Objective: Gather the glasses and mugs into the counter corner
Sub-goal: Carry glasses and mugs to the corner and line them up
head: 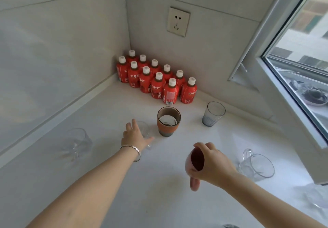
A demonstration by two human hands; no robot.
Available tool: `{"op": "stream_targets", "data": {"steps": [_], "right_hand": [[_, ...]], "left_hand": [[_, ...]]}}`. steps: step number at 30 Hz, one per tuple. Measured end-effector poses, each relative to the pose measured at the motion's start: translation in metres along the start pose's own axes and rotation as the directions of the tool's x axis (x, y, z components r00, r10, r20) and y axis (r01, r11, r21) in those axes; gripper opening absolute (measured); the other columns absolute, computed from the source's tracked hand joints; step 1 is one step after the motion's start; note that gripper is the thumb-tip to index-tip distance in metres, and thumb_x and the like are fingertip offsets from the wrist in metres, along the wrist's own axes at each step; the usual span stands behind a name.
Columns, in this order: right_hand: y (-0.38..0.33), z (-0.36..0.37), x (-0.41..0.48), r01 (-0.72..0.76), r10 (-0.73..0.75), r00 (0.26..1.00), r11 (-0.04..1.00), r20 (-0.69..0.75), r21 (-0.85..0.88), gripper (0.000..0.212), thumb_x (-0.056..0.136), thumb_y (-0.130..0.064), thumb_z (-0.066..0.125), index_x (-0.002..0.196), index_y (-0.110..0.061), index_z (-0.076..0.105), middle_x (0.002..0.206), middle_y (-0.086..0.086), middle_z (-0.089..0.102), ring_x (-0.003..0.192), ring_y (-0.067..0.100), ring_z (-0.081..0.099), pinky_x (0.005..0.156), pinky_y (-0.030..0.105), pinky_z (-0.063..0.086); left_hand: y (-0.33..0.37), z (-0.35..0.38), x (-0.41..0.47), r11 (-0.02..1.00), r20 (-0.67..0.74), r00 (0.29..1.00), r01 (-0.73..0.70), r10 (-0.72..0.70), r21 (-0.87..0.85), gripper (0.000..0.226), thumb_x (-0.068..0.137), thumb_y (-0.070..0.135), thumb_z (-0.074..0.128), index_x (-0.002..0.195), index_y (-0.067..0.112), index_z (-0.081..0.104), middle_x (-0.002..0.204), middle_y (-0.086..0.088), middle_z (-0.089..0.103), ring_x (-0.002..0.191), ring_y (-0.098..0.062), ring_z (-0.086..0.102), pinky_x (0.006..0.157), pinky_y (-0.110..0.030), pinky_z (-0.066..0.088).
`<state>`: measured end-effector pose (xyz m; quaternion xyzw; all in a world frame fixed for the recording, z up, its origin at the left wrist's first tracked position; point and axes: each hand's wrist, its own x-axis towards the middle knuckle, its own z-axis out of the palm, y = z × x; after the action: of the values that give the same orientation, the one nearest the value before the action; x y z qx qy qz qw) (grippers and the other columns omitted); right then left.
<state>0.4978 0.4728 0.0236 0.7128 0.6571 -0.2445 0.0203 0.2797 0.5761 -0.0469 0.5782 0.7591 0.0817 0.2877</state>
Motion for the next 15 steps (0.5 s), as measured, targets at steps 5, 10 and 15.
{"op": "stream_targets", "data": {"steps": [5, 10, 15], "right_hand": [[0.004, 0.002, -0.003, 0.008, -0.008, 1.0, 1.0, -0.004, -0.005, 0.075, 0.069, -0.049, 0.066, 0.135, -0.033, 0.033, 0.129, -0.005, 0.044, 0.113, 0.021, 0.054, 0.087, 0.029, 0.048], [-0.001, 0.009, -0.02, 0.072, -0.071, 0.997, 0.996, 0.008, -0.049, 0.076, 0.07, -0.049, 0.065, 0.136, -0.034, 0.032, 0.131, -0.006, 0.044, 0.115, 0.02, 0.053, 0.088, 0.028, 0.048], [-0.033, 0.025, -0.082, 0.265, -0.263, 0.964, 0.961, 0.03, -0.084, 0.076, 0.068, -0.048, 0.066, 0.136, -0.034, 0.034, 0.129, -0.006, 0.045, 0.115, 0.019, 0.052, 0.086, 0.026, 0.048]], "left_hand": [[-0.008, 0.005, -0.007, 0.999, -0.053, 0.998, -0.041, 0.04, -0.02, 0.081, 0.073, 0.032, 0.073, 0.139, 0.013, 0.031, 0.137, -0.012, 0.038, 0.118, -0.037, 0.05, 0.088, -0.042, 0.048], [-0.035, -0.007, -0.069, 0.981, 0.016, 0.981, -0.192, 0.192, -0.013, 0.085, 0.067, 0.038, 0.076, 0.139, 0.021, 0.034, 0.14, -0.002, 0.039, 0.118, -0.026, 0.054, 0.092, -0.035, 0.05], [-0.091, -0.038, -0.198, 0.987, -0.013, 0.988, -0.152, 0.152, -0.056, 0.093, 0.057, 0.051, 0.074, 0.138, 0.024, 0.036, 0.136, 0.005, 0.044, 0.12, -0.014, 0.054, 0.096, -0.026, 0.045]]}}
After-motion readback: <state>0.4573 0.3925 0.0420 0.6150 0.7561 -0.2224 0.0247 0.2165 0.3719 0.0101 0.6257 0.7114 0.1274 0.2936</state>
